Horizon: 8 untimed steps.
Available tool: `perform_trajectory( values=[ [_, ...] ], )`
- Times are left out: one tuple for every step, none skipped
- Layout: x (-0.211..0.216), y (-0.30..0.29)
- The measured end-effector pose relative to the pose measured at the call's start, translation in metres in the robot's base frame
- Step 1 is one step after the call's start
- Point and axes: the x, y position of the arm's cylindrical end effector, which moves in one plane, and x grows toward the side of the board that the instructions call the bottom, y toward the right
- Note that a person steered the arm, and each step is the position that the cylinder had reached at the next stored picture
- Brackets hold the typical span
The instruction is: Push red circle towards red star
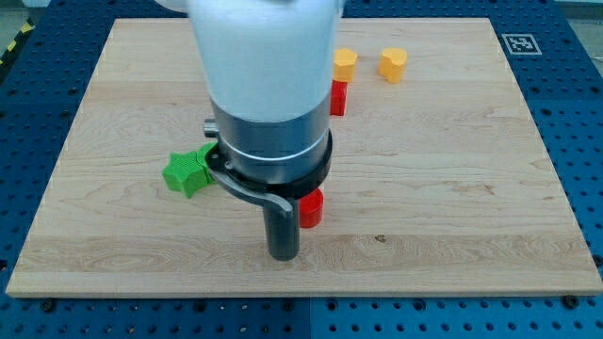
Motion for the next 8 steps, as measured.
perform_trajectory(
  values=[
    [-0.018,0.020],
    [-0.033,0.039],
    [-0.046,0.043],
    [-0.041,0.034],
    [-0.018,0.025],
    [-0.018,0.016],
    [-0.018,0.014],
    [-0.018,-0.010]
  ],
)
